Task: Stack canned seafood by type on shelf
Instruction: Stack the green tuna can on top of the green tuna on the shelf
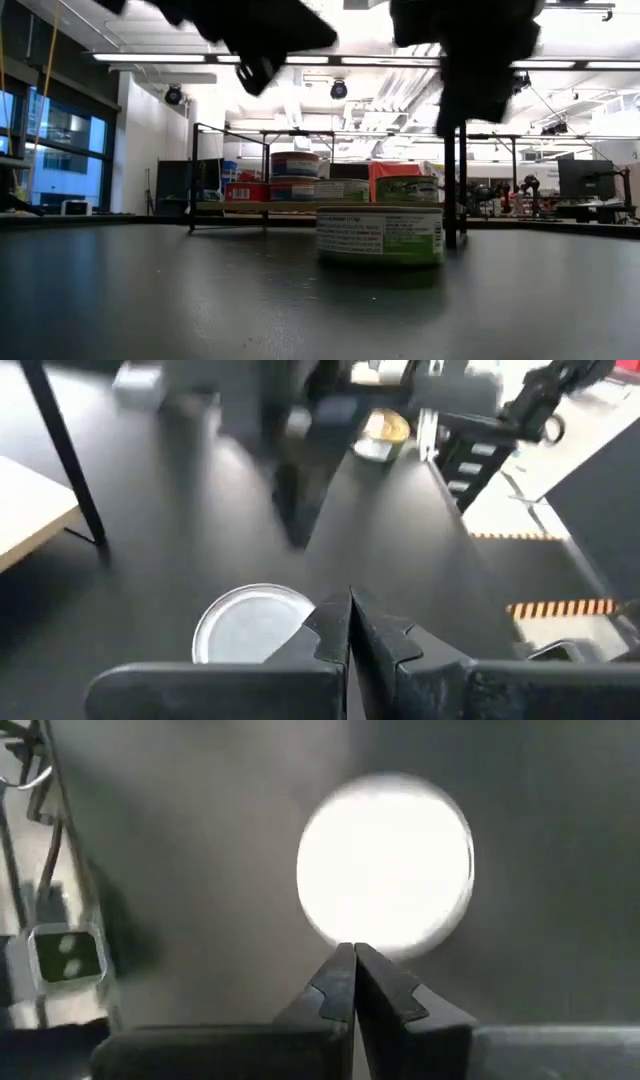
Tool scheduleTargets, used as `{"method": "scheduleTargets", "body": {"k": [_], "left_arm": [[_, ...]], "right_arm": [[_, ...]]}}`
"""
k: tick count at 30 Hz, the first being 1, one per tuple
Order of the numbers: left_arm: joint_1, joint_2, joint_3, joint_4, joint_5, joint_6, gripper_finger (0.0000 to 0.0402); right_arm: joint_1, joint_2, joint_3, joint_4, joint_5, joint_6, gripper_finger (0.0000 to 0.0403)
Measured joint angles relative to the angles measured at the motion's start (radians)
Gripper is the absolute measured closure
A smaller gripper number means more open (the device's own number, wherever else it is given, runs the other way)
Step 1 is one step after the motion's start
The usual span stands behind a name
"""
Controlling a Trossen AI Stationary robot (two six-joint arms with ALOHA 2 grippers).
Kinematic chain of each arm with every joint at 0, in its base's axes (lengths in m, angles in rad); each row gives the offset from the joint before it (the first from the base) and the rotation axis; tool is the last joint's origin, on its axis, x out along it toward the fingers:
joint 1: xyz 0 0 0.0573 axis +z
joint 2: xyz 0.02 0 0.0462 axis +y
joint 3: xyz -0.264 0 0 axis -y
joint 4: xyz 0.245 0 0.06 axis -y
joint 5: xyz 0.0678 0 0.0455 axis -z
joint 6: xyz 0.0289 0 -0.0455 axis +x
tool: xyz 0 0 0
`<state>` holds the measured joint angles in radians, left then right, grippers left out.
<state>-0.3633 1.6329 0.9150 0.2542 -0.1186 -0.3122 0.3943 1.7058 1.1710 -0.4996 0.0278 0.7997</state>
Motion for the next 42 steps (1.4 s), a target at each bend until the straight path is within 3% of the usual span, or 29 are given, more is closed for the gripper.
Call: {"method": "scheduleTargets", "body": {"k": [7,12,20,42], "left_arm": [[0.051,0.176,-0.002,0.104,0.139,-0.056,0.0401],[0.037,0.232,-0.002,0.096,0.136,-0.085,0.0401],[0.042,0.212,0.0,0.104,0.032,-0.079,0.0401],[0.049,0.228,-0.002,-0.017,0.027,-0.031,0.0401]], "right_arm": [[0.098,-0.098,-0.231,0.15,0.073,0.31,0.0403],[0.102,-0.084,-0.306,0.29,0.133,0.432,0.0403],[0.055,-0.006,-0.286,0.357,0.101,0.397,0.0403],[-0.015,0.017,-0.287,0.42,0.072,0.362,0.0403]]}}
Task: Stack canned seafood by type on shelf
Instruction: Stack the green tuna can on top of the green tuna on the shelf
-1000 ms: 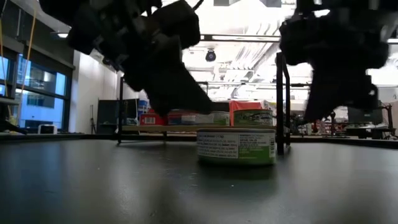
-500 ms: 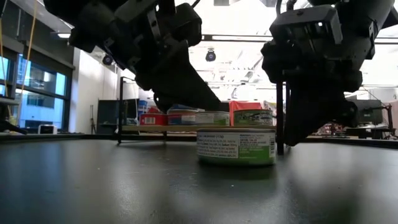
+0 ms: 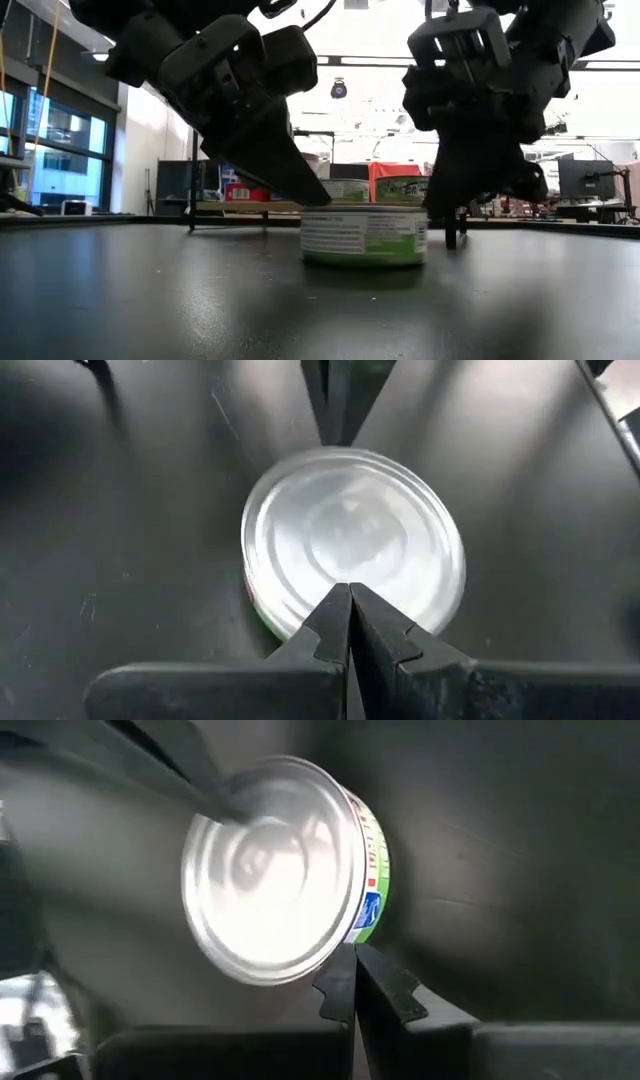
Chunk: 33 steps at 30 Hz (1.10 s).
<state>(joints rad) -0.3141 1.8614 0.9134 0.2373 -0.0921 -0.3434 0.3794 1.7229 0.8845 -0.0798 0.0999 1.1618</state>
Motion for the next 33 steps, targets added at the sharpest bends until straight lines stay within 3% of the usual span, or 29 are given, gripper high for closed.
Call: {"method": "scheduleTargets", "body": {"k": [14,25,29,33], "left_arm": [[0.001,-0.008,0.004,-0.091,-0.018,0.041,0.0401],[0.0,-0.155,0.001,-0.194,-0.003,0.085,0.0401],[-0.009,-0.16,-0.001,-0.242,-0.003,0.092,0.0401],[-0.014,-0.134,-0.002,-0.242,-0.003,0.118,0.0401]], "right_arm": [[0.0,-0.01,0.089,0.067,0.014,-0.065,0.0403],[0.001,-0.009,0.15,-0.142,0.003,-0.063,0.0403],[0.001,0.028,0.148,-0.207,-0.014,-0.034,0.0403],[-0.005,0.087,0.148,-0.166,-0.053,-0.014,0.0403]]}}
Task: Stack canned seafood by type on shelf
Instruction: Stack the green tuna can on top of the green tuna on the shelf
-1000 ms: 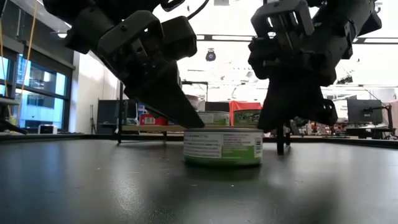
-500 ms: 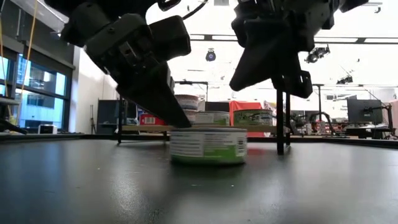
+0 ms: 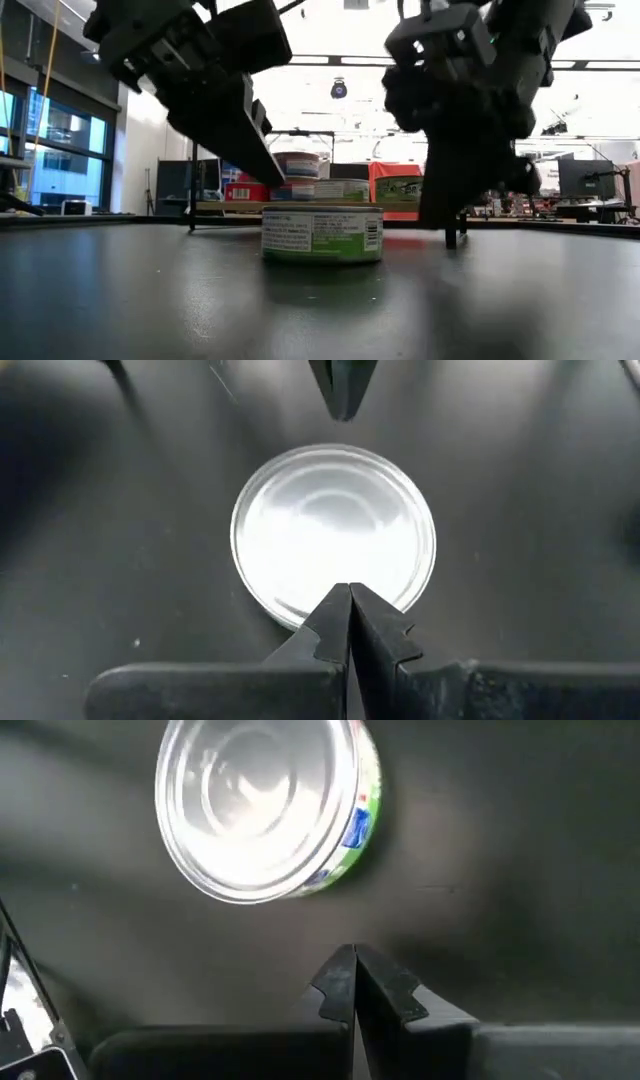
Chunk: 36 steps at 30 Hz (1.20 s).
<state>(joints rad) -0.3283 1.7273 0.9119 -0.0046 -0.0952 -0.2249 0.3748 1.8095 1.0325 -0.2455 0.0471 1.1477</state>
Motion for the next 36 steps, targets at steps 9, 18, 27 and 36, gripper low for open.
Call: {"method": "scheduleTargets", "body": {"k": [9,18,27,36], "left_arm": [[0.001,-0.001,0.0,-0.05,-0.031,0.029,0.0401],[0.027,0.039,0.001,0.002,0.005,0.05,0.0401],[0.027,0.05,0.002,0.013,0.026,0.028,0.0401],[0.027,0.047,0.004,-0.06,0.011,0.047,0.0402]], "right_arm": [[-0.003,0.044,0.0,0.047,0.004,0.034,0.0403],[-0.004,0.045,0.0,0.065,0.005,0.042,0.0403],[-0.005,0.045,0.0,0.091,0.011,0.06,0.0403],[-0.009,-0.015,0.0,0.128,0.037,0.055,0.0403]]}}
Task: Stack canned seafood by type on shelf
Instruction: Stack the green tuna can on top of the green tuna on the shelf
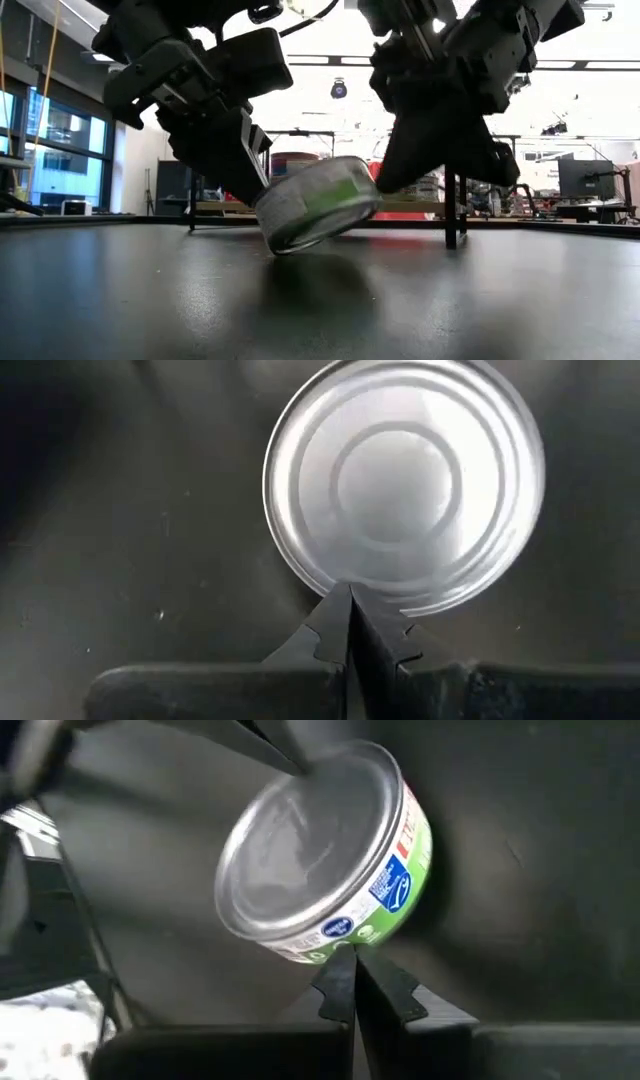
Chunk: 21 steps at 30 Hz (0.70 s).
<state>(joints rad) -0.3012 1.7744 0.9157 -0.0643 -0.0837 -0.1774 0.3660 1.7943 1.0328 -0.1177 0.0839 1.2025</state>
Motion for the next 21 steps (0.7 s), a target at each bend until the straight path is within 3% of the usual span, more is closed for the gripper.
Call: {"method": "scheduleTargets", "body": {"k": [21], "left_arm": [[0.001,0.007,-0.005,-0.048,-0.032,0.013,0.0402]], "right_arm": [[-0.061,-0.012,0.001,0.173,0.07,-0.065,0.0403]]}}
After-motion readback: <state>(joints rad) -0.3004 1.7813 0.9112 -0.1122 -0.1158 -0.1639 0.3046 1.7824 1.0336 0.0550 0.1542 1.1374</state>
